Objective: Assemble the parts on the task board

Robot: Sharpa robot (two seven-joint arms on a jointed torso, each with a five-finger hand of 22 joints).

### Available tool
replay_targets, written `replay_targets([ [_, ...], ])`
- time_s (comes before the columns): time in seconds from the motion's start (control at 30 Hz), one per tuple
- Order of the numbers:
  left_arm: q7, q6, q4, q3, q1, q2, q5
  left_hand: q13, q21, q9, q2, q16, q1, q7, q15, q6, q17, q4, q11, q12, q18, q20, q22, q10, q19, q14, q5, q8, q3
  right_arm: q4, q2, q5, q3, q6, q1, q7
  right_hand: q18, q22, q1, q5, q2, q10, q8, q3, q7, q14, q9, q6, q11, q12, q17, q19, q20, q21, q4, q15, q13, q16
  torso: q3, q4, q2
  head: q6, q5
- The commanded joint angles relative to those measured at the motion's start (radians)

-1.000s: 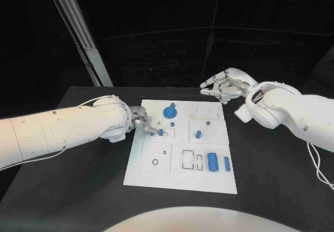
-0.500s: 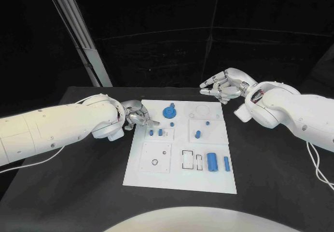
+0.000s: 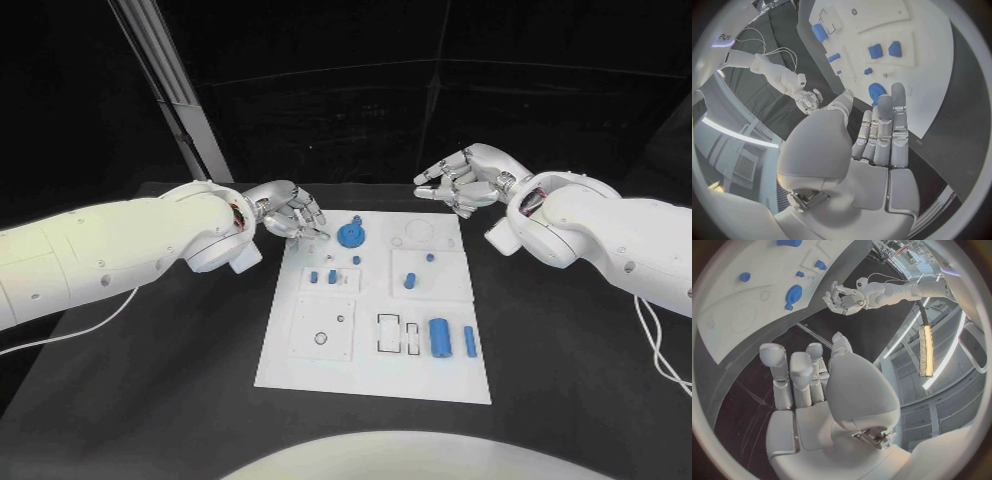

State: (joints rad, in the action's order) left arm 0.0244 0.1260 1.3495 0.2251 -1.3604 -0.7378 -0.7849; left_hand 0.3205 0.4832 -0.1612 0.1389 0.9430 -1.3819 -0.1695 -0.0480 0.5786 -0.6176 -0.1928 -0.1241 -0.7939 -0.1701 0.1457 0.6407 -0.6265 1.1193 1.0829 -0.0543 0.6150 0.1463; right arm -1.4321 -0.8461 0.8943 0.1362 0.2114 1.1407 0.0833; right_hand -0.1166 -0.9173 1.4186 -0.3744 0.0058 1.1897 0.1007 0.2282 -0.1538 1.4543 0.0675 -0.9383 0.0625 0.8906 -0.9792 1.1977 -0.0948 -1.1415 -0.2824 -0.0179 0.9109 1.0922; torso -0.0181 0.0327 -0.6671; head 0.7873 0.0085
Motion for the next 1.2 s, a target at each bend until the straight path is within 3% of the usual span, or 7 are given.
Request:
replay_targets([
  [0.03, -0.161, -0.016, -0.042, -0.001, -0.008, 0.027, -0.114, -0.066, -0.07, 0.039, 0.036, -0.059, -0.023, 0.028, 0.001, 0.046, 0.056, -0.005, -0.003, 0.062, -0.011, 0.013, -0.059, -0.015, -0.011, -0.024, 0.002, -0.056, -0.054, 0.0, 0.003, 0.005, 0.0, -0.001, 0.002, 0.009, -0.018, 0.001, -0.006, -0.005, 0.006, -0.007, 0.005, 0.005, 0.002, 0.006, 0.001, 0.007, 0.0, 0.0, -0.001, -0.008, 0.0, 0.004, 0.0, 0.004, 0.0, -0.005, 0.0018, -0.0008, -0.001, -0.007, -0.005],
  [0.17, -0.232, 0.011, -0.088, -0.001, -0.014, 0.062, -0.198, -0.109, -0.075, 0.061, -0.002, -0.069, -0.129, -0.006, 0.014, 0.136, 0.084, 0.052, 0.01, 0.088, -0.013, -0.014, -0.081, -0.111, 0.044, 0.016, -0.001, -0.088, 0.004, 0.0, 0.006, 0.006, 0.0, -0.001, 0.002, 0.01, -0.019, 0.008, 0.001, -0.013, 0.017, -0.01, 0.007, 0.0, 0.002, 0.005, 0.002, 0.005, 0.0, -0.001, 0.0, -0.012, -0.001, 0.01, 0.001, 0.004, -0.002, -0.009, -0.0001, -0.005, -0.002, -0.013, -0.007],
  [0.27, -0.252, 0.004, -0.108, -0.001, -0.016, 0.084, -0.282, -0.192, -0.084, 0.099, 0.001, -0.098, -0.135, -0.008, 0.022, 0.233, 0.121, 0.077, 0.019, 0.185, -0.011, -0.025, -0.097, -0.219, 0.069, 0.045, -0.003, -0.162, 0.065, 0.0, 0.007, 0.007, 0.0, 0.0, 0.002, 0.011, -0.019, 0.008, 0.003, -0.013, 0.019, -0.011, 0.008, 0.0, 0.003, 0.005, 0.002, 0.005, 0.0, -0.001, 0.0, -0.013, -0.001, 0.01, 0.001, 0.004, -0.003, -0.009, -0.0006, -0.0028, -0.001, -0.014, -0.012],
  [0.47, -0.256, -0.03, -0.136, 0.0, -0.018, 0.129, -0.407, -0.229, -0.09, 0.098, 0.04, -0.082, -0.051, 0.003, 0.025, 0.278, 0.128, 0.061, 0.021, 0.227, -0.013, -0.022, -0.113, -0.279, 0.105, 0.091, 0.006, -0.218, 0.021, -0.003, 0.008, 0.007, 0.0, 0.006, 0.002, 0.015, -0.019, 0.009, 0.007, -0.015, 0.021, -0.012, 0.009, -0.002, 0.003, 0.005, 0.002, 0.004, 0.0, -0.002, 0.0, -0.013, -0.001, 0.011, 0.003, 0.004, -0.004, -0.01, 0.0005, 0.0001, -0.002, -0.017, -0.016],
  [0.73, -0.227, -0.027, -0.169, 0.009, -0.009, 0.186, -0.521, -0.251, -0.08, 0.097, 0.016, -0.028, -0.069, 0.009, 0.034, 0.316, 0.108, 0.081, 0.027, 0.261, -0.013, -0.033, -0.121, -0.299, 0.171, 0.137, 0.006, -0.259, -0.004, -0.002, 0.011, 0.007, 0.0, 0.025, 0.002, 0.023, -0.02, 0.014, 0.012, -0.017, 0.023, -0.016, 0.01, -0.003, 0.003, 0.004, 0.002, 0.002, -0.001, -0.006, 0.003, -0.017, -0.001, 0.015, 0.004, 0.003, -0.008, -0.013, 0.0009, -0.0002, -0.001, -0.018, -0.016],
  [1.13, -0.205, -0.01, -0.185, 0.011, 0.012, 0.234, -0.596, -0.256, 0.008, 0.095, -0.001, 0.298, -0.078, 0.019, 0.047, 0.364, -0.295, 0.102, 0.037, 0.304, -0.01, -0.051, -0.069, -0.324, 0.277, 0.313, 0.005, -0.309, 0.004, -0.001, 0.017, 0.007, 0.0, 0.074, 0.002, 0.039, -0.021, 0.018, 0.021, -0.02, 0.025, -0.025, 0.013, -0.005, 0.004, 0.003, 0.002, 0.0, -0.001, -0.017, 0.002, -0.019, 0.0, 0.019, 0.007, 0.003, -0.02, -0.015, 0.0011, -0.0005, -0.002, -0.022, -0.022],
  [1.2, -0.206, -0.015, -0.186, 0.011, 0.017, 0.239, -0.601, -0.257, 0.09, 0.095, -0.005, 0.347, -0.084, 0.022, 0.05, 0.374, -0.365, 0.106, 0.039, 0.312, 0.001, -0.055, 0.003, -0.331, 0.304, 0.341, 0.005, -0.314, 0.013, -0.001, 0.018, 0.007, 0.0, 0.075, 0.002, 0.039, -0.021, 0.015, 0.022, -0.021, 0.026, -0.023, 0.014, -0.005, 0.004, 0.004, 0.002, 0.0, -0.002, -0.014, -0.004, -0.017, 0.0, 0.017, 0.007, 0.003, -0.018, -0.01, 0.0012, -0.001, -0.002, -0.022, -0.021],
])
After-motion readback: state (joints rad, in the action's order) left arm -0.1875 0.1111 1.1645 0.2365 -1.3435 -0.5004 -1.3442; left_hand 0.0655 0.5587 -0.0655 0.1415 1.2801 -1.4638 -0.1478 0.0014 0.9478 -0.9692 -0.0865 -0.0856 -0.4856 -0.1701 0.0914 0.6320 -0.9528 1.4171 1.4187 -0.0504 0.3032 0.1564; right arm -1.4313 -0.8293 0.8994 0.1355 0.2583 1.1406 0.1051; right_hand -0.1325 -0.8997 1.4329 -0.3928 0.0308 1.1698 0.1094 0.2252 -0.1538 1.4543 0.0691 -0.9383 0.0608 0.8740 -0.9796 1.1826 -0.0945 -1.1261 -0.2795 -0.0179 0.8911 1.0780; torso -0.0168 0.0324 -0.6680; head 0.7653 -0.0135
